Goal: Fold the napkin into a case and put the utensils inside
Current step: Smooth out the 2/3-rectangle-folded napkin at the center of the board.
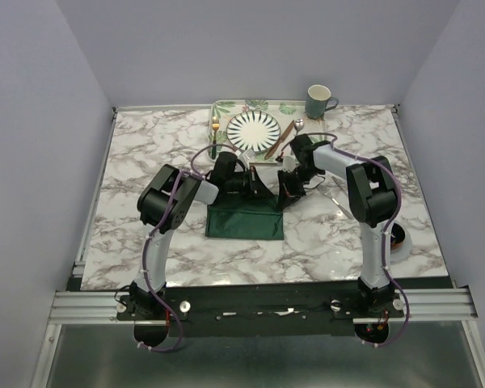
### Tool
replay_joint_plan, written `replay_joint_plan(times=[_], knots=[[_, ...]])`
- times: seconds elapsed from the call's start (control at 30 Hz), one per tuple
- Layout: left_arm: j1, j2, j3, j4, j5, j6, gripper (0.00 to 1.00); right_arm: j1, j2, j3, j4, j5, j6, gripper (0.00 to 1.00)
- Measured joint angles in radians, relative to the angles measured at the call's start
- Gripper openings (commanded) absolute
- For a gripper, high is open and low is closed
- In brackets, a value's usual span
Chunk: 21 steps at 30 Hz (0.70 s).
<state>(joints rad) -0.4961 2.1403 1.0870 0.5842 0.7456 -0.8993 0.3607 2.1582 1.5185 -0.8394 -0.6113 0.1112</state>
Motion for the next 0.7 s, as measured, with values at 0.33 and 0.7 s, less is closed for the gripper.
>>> replay_joint_plan(times=[0.33, 0.7], knots=[[0.001, 0.061, 0.05, -0.018, -0.005, -0.028, 0.0, 0.0, -0.021, 0.02, -0.029, -0.002, -0.077, 0.41], [0.001, 0.061, 0.051, -0.023, -0.005, -0.019, 0.0, -0.008, -0.1, 0.129, -0.006, -0.139, -0.11, 0.34]])
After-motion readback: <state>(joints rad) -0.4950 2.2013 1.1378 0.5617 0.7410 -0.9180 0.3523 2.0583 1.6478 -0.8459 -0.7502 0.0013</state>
